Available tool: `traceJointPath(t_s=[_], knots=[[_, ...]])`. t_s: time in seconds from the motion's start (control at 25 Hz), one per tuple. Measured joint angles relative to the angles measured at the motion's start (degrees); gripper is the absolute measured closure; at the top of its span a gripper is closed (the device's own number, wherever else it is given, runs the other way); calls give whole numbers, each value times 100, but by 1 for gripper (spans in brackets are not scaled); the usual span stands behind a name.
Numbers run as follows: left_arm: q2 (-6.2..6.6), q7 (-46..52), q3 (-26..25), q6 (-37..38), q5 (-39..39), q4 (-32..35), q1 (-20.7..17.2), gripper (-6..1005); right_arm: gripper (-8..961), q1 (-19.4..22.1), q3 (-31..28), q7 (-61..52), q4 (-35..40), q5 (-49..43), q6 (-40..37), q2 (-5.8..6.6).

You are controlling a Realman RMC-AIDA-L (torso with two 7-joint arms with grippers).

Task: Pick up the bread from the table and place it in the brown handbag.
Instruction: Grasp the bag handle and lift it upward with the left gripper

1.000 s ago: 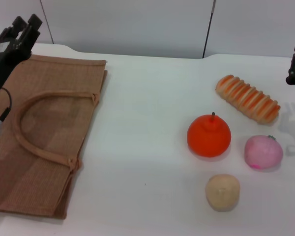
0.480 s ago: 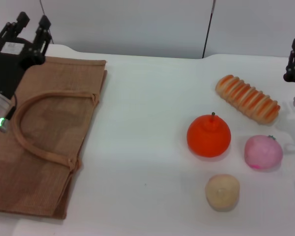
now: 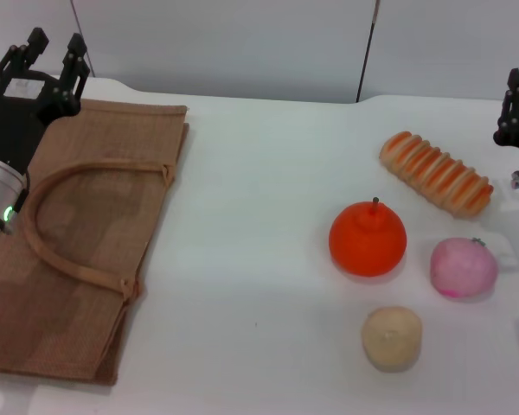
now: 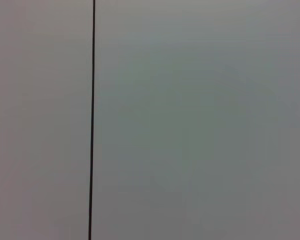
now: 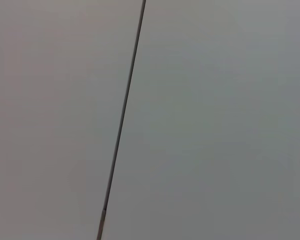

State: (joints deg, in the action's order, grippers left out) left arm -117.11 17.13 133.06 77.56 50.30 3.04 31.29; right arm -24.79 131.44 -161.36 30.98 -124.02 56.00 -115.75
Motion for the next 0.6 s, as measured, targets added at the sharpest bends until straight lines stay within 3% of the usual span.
traceJointPath(t_s=[0.6], knots=[[5, -20, 0, -13, 7, 4, -52, 493, 855, 44, 301, 0, -8, 11, 484, 0]])
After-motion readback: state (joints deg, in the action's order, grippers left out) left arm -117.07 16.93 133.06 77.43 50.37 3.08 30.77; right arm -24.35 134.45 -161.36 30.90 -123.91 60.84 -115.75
